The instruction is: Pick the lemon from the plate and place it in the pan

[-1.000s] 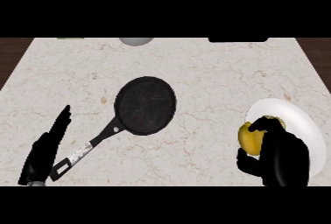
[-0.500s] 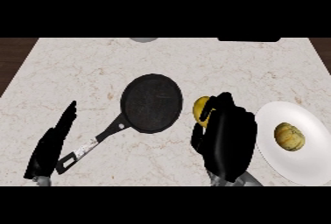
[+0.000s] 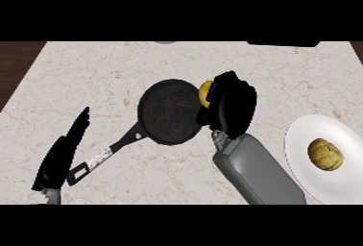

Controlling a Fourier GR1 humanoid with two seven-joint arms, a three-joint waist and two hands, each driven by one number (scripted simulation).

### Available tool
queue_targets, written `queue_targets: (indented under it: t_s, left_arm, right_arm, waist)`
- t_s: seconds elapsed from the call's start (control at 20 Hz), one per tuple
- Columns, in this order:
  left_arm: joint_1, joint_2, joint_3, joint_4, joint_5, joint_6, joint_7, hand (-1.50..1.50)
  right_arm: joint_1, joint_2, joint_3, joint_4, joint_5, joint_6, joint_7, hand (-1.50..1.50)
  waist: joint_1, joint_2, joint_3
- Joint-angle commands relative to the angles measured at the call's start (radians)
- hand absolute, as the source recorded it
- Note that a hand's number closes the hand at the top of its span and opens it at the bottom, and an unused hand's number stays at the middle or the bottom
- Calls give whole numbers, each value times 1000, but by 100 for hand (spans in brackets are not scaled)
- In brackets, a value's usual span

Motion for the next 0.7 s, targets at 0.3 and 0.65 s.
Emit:
queue_targets:
  t_s: [0.3, 0.65]
  left_arm:
    - [-55, -21, -12, 51, -7, -6, -17, 0]
    - [-57, -27, -37, 9, -15, -13, 8, 0]
  right_arm:
    - [-170, 14, -54, 540, -258, -261, -20, 150]
    - [-152, 14, -223, 555, -605, -449, -131, -150]
  waist:
    - [37, 15, 0]
    - [71, 21, 5]
